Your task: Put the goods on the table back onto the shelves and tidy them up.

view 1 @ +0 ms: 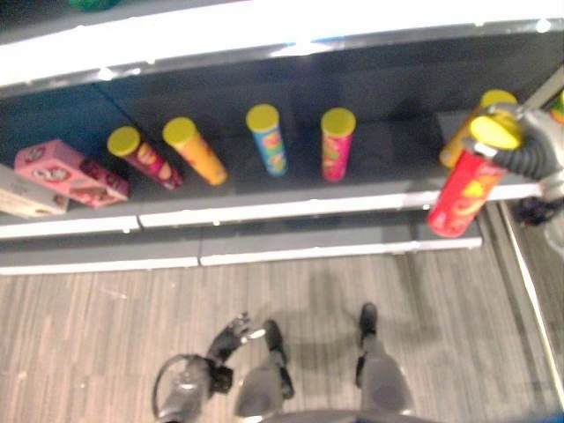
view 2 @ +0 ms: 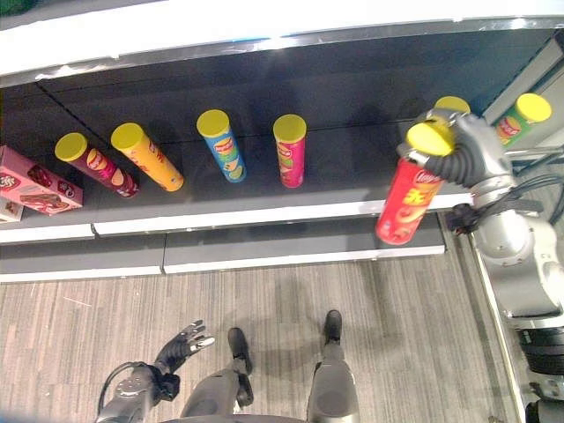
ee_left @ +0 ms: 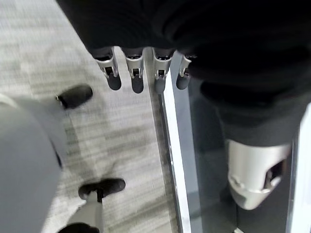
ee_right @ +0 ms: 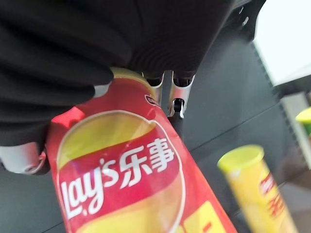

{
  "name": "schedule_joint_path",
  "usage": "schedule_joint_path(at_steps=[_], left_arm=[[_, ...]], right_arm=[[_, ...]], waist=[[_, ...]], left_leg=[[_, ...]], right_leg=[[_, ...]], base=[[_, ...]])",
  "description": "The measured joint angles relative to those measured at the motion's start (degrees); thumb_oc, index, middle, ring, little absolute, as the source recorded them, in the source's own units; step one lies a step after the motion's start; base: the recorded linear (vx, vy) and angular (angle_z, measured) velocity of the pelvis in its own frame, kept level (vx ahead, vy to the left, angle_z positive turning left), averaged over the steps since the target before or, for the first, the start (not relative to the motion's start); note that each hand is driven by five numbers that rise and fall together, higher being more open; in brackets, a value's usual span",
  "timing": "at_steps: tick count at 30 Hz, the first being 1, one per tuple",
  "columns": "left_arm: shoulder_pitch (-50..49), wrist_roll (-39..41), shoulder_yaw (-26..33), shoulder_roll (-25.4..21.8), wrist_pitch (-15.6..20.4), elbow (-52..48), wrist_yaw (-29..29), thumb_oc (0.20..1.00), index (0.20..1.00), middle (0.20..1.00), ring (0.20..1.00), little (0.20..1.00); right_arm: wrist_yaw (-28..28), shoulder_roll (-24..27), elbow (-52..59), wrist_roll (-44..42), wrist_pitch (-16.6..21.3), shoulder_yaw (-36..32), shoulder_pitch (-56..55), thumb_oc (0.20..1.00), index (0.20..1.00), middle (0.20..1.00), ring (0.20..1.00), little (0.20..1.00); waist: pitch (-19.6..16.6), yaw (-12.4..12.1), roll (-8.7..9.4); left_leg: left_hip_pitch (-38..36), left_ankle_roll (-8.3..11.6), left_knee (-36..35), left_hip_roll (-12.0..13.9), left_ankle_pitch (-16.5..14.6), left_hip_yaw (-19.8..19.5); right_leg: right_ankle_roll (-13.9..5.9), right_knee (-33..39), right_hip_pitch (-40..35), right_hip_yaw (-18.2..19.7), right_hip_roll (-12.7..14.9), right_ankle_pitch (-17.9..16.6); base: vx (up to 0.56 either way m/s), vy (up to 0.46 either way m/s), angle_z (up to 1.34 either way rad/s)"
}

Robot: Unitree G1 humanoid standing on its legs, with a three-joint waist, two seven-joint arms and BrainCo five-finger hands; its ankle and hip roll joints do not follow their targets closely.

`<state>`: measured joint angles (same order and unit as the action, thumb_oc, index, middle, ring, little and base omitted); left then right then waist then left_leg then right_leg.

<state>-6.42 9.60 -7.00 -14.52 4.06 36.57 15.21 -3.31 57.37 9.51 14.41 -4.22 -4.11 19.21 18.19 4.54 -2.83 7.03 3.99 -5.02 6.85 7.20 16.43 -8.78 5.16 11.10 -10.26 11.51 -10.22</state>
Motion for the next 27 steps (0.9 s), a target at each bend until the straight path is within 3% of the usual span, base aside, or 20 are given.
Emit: schedule_joint_path(at_steps=[4, 11, 22, 27], left_arm=[[2.7, 0.0, 0.2, -0.2, 0.1, -1.2, 0.5, 1.0, 1.0, 1.0, 1.0, 1.0], [5.0, 0.1, -0.9, -0.5, 0.1, -1.6, 0.4, 1.0, 1.0, 1.0, 1.0, 1.0], [4.9, 0.5, -2.1, -0.7, 0.7, -0.5, -0.2, 1.0, 1.0, 1.0, 1.0, 1.0], [6.2, 1.2, -3.6, -0.8, 1.4, -0.7, -1.1, 1.0, 1.0, 1.0, 1.0, 1.0]], right_arm=[[-0.6, 1.0, -0.2, 2.4, -0.4, 4.6, 8.9, 0.2, 0.2, 0.2, 0.2, 0.2], [-4.4, 1.1, -5.0, 7.9, -0.1, 12.2, 23.3, 0.2, 0.2, 0.2, 0.2, 0.2], [-16.0, 1.5, -10.3, 17.7, 0.6, 12.8, 23.9, 0.2, 0.2, 0.2, 0.2, 0.2], [-21.7, 1.6, -16.5, 18.2, 1.3, 17.1, 31.0, 0.2, 0.2, 0.2, 0.2, 0.2]], waist=[[1.4, 0.4, -1.66], [3.5, -2.0, -4.98], [5.9, -2.4, -6.53], [7.8, -3.5, -9.17]], left_leg=[[1.0, 0.02, 0.0, -0.9, 0.0, 0.1], [4.6, -0.24, 0.0, -2.3, -0.2, 0.1], [6.8, -0.67, 0.0, -4.1, -0.4, 0.1], [9.3, -1.2, 0.0, -5.2, -0.1, 0.1]], right_leg=[[0.02, 0.0, 1.2, 0.2, 1.0, 0.0], [-0.61, 0.0, 4.9, 0.5, 2.4, -0.7], [-1.43, 0.0, 7.2, 0.8, 4.4, -1.5], [-2.07, 0.0, 10.1, 1.6, 5.5, -2.0]], base=[[-0.01, 0.0, 0.0], [-0.02, 0.012, 0.02], [-0.02, 0.027, 0.01], [-0.06, 0.025, -0.01]])
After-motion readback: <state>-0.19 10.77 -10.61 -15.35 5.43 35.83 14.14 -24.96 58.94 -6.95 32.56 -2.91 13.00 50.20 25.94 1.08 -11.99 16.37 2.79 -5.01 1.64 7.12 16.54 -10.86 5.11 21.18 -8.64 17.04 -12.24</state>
